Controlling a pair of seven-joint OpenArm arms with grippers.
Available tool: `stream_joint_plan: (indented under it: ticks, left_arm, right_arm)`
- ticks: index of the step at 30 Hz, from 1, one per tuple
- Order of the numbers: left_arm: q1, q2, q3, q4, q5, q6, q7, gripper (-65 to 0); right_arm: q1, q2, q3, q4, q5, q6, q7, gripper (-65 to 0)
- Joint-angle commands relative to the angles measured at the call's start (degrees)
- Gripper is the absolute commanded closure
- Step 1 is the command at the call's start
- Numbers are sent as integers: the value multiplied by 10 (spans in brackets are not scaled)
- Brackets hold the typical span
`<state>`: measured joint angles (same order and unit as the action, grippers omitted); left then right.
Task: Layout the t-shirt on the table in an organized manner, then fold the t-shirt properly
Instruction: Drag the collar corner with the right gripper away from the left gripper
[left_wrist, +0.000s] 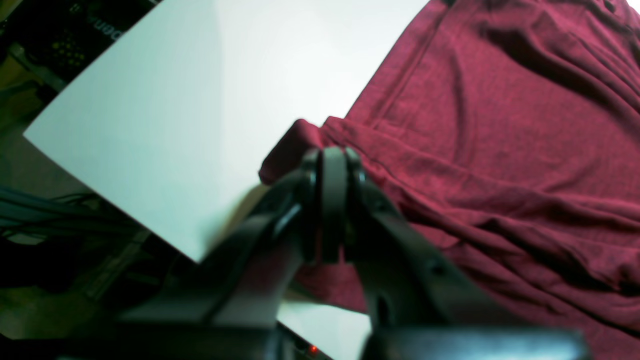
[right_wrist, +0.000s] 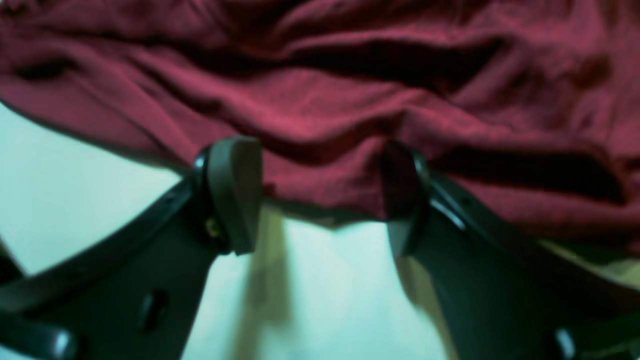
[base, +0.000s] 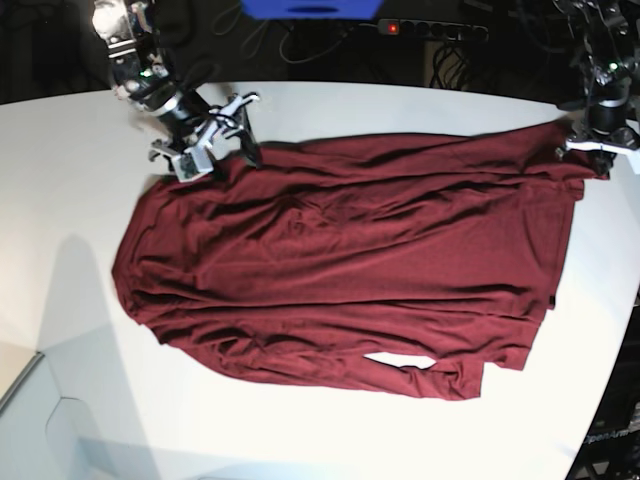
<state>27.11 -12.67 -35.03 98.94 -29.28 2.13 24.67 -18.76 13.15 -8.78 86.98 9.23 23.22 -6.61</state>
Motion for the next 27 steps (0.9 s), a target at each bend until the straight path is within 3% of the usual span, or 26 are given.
stream_joint_plan:
  ticks: [1,5,9,13,17,19,27]
  left_arm:
    - [0,-8,-3,4,-1,0,-12,0]
    - [-9,-8,-3,-13,0,0,-12,0]
    - [-9,-8,-3,-17,-1,0,-12,0]
    - [-9,-8,-3,-14,-1,0,-12,0]
    - [-9,-8,-3,-11,-2,0,-12,0]
    - [-9,-8,-3,-10,-4,0,-12,0]
    - [-3,-8,-3,11,-5,0,-12,0]
  right_arm:
    - [0,-8,1,8,-26,3,-1,-377]
    - [3,-33,3,4,-118,3,-1,-377]
    - [3,-39,1,4,-138,4,-1,-362]
    - [3,-39,1,4,-138,5,-1,-248]
    - [4,-34,4,4,-138,6,-1,-62]
    - [1,-34,14,9,-137,6,-1,0]
    - [-31,-34,53,71,-137,9,3,0]
